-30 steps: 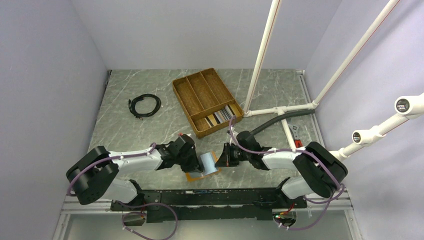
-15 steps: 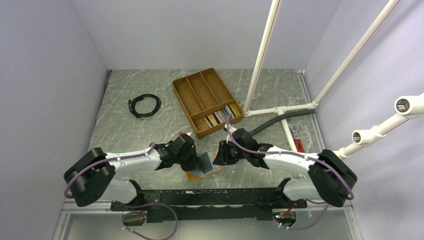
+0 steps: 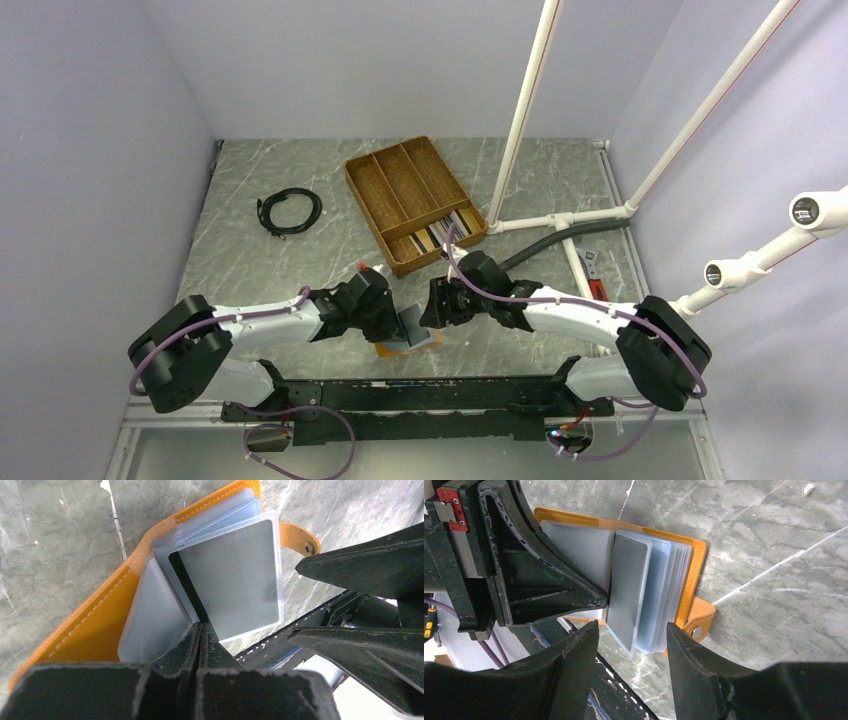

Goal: Put the credit cards into the card holder
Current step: Insert the credit card into the card holder.

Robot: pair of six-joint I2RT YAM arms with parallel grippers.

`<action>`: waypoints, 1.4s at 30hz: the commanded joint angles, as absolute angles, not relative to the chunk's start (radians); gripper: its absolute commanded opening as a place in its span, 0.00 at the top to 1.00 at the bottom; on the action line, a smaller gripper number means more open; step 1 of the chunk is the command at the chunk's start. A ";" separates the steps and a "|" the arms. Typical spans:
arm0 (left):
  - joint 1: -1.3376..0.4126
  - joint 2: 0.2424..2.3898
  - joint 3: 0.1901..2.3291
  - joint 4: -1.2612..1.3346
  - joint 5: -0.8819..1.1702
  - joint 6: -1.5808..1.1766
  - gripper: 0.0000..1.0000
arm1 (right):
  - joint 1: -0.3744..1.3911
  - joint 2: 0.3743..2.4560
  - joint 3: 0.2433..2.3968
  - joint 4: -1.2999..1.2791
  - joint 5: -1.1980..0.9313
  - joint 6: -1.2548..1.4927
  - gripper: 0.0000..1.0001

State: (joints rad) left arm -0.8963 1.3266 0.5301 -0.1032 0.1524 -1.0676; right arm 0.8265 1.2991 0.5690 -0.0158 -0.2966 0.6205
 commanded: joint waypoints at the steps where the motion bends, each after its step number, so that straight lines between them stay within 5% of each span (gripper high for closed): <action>1: -0.901 1.349 0.515 -0.037 0.153 -1.080 0.97 | 0.831 1.317 0.573 0.041 -0.314 0.624 0.44; 9: -0.901 1.342 0.497 -0.022 0.152 -1.093 0.97 | 0.845 1.344 0.562 0.114 -0.379 0.654 0.68; 24: -0.901 1.335 0.497 -0.023 0.150 -1.093 0.97 | 0.941 1.382 0.598 0.144 -0.373 0.679 0.61; 32: -0.902 1.039 0.500 -0.248 0.070 -1.138 0.69 | 0.948 1.438 0.622 0.199 -0.399 0.653 0.55; 42: -0.895 0.583 0.666 -0.866 -0.225 -1.130 0.51 | 1.071 1.573 0.777 0.217 -0.534 0.568 0.45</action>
